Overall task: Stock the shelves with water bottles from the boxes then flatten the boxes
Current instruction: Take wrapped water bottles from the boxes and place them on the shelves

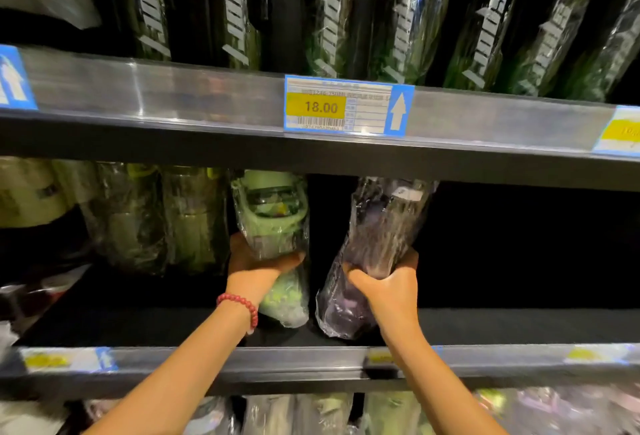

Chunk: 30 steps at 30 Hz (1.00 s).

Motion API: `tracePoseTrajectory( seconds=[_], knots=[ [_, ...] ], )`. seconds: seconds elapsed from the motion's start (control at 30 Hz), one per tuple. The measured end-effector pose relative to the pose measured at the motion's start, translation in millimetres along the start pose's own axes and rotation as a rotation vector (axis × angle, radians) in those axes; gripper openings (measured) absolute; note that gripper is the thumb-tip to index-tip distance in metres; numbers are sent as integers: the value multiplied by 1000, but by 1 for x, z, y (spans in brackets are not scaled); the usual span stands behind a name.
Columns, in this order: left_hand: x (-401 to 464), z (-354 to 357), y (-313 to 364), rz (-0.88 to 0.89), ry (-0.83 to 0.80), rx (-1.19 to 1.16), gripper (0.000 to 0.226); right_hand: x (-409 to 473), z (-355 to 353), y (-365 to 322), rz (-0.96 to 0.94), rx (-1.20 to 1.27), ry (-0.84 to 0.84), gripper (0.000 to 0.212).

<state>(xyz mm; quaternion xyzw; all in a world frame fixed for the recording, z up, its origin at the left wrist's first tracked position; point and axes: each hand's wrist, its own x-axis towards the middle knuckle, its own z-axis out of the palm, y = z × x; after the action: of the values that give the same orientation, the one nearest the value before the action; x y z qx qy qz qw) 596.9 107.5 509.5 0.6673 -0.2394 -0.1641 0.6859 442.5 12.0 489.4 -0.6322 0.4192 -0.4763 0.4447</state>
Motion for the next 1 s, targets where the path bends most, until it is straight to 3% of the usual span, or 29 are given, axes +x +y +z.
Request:
tracePoseTrajectory(
  seconds=[0.1,0.23,0.33,0.4,0.53,0.6,0.73,0.8,0.83,0.93,1.0],
  knots=[
    [-4,-2,-14,46,26,28,81,-5,9,6,-108,-108,16,68],
    [-9,-4,-25,-65,-22,126,92,-9,17,7,-244,-175,5,71],
    [-13,-9,-24,-69,-134,315,40,-7,18,10,-299,-259,40,74],
    [-15,-14,-23,-18,-170,400,31,-9,15,7,-325,-250,40,72],
    [-17,-28,-17,-6,-270,517,53,-8,6,3,-303,-397,-76,67],
    [-15,-35,-16,8,-312,523,64,-4,-3,4,-188,-378,-189,67],
    [-12,-47,-16,38,-333,607,65,-4,-27,-6,-51,-156,-389,95],
    [-9,-47,-18,33,-322,668,70,-7,-36,-15,-41,-250,-448,100],
    [-10,-46,-17,36,-303,691,64,-7,-38,-18,-35,-313,-457,97],
    [-10,-43,-16,54,-266,724,48,-5,-38,-23,-52,-394,-459,41],
    [-9,-40,-16,29,-266,736,49,-4,-33,-20,-59,-434,-481,23]
  ],
)
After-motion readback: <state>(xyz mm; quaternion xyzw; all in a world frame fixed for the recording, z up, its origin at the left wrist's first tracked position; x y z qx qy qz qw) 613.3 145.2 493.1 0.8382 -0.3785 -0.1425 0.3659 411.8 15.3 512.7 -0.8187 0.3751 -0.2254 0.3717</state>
